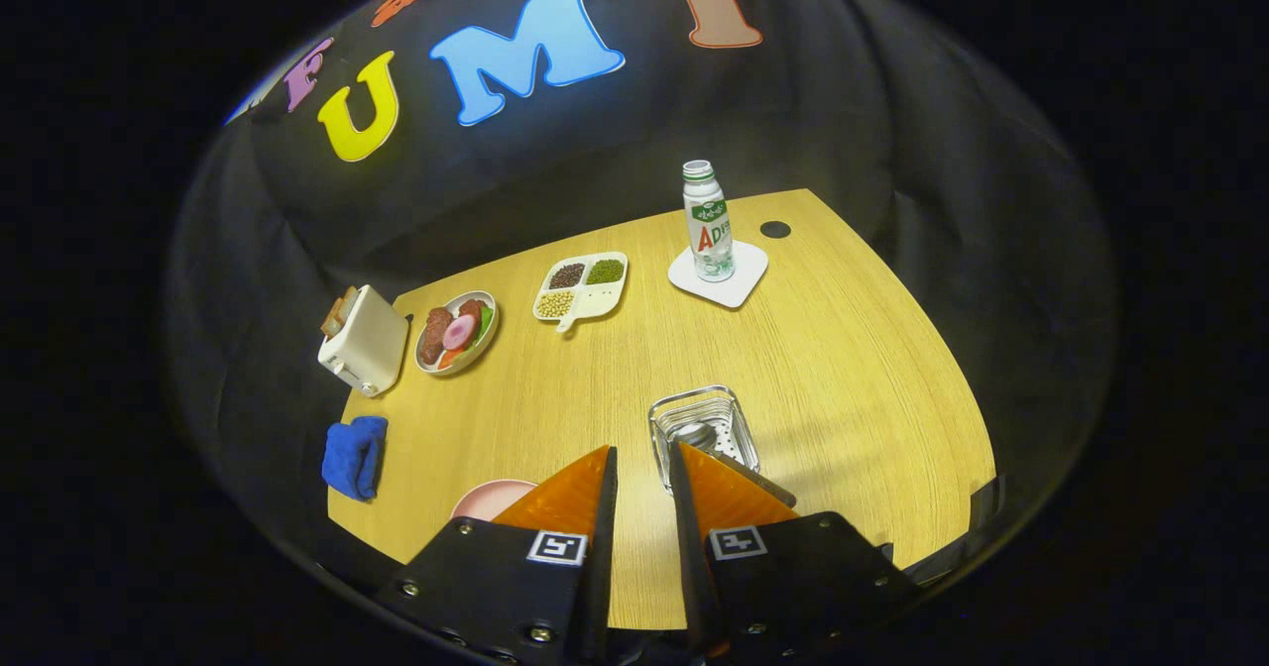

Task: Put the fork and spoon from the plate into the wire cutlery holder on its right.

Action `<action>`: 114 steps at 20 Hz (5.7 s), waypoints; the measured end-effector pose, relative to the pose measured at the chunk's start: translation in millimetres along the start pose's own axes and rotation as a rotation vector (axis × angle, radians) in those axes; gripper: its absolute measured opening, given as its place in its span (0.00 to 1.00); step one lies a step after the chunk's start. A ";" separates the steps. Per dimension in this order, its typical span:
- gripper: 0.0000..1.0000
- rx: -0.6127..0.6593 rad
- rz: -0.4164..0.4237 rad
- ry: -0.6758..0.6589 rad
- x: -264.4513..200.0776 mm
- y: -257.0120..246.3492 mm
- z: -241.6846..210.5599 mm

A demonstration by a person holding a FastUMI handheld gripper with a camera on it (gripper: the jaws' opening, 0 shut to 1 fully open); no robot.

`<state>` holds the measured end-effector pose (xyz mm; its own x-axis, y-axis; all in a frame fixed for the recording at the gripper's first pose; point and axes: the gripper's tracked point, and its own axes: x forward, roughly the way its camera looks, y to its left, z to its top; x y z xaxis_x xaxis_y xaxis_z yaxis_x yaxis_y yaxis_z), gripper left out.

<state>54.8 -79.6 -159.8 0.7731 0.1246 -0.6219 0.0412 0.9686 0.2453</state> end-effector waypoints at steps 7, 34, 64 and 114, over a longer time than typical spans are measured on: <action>0.31 -0.054 0.078 0.026 -1.3 45.2 -25.5; 0.32 -0.296 0.203 0.365 35.5 126.7 -213.6; 0.04 -0.140 0.235 0.340 36.5 101.3 -156.5; 0.90 0.115 0.053 0.213 14.4 -30.7 -46.0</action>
<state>35.5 -97.7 -210.6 0.6256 0.2286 -0.7459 0.0853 0.9303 0.3567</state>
